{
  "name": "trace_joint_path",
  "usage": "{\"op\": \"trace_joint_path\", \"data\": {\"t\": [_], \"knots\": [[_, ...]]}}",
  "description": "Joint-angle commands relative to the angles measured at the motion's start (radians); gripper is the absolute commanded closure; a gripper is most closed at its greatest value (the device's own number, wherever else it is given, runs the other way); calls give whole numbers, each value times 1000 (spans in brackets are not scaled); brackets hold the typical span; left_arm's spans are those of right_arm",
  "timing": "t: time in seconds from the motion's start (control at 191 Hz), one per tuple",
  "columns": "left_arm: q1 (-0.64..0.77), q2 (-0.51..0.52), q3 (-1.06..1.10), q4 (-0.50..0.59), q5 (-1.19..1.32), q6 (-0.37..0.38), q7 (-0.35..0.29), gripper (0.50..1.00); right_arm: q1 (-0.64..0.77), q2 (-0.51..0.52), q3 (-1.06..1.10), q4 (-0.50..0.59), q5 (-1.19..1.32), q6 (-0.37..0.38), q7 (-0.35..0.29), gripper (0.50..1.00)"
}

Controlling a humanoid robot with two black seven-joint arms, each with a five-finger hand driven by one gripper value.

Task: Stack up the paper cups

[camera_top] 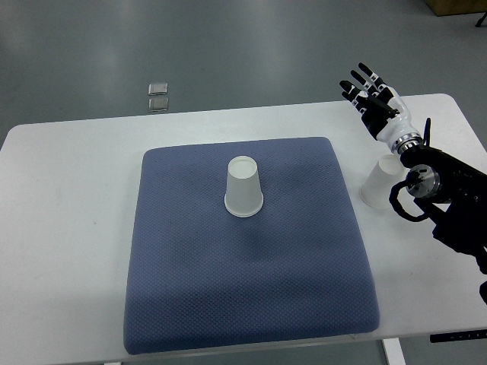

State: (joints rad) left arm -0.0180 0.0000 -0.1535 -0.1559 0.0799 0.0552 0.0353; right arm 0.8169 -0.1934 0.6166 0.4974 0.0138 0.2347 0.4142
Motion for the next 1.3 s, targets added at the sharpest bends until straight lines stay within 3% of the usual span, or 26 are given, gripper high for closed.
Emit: {"op": "trace_joint_path", "data": {"t": [0.0,0.131,0.455,0.617,0.795,1.041,1.297], "knots": [[1,0,0,-1,0,0,0,500,19,-1,0,0,0,-3,0,587],[0,0,0,-1,0,0,0,500,44,-4,-1,-3,-1,-40,6,587],[0,0,0,-1,0,0,0,500,87,-23,-24,-2,-34,-48,5,587],[0,0,0,-1,0,0,0,500,133,-104,-47,23,-160,-69,2,587],[0,0,0,-1,0,0,0,500,192,-195,-225,56,-334,-67,2,587],[0,0,0,-1,0,0,0,500,280,-368,-462,208,-604,-14,2,587],[0,0,0,-1,0,0,0,500,334,-551,-521,397,-1225,94,8,587]]}}
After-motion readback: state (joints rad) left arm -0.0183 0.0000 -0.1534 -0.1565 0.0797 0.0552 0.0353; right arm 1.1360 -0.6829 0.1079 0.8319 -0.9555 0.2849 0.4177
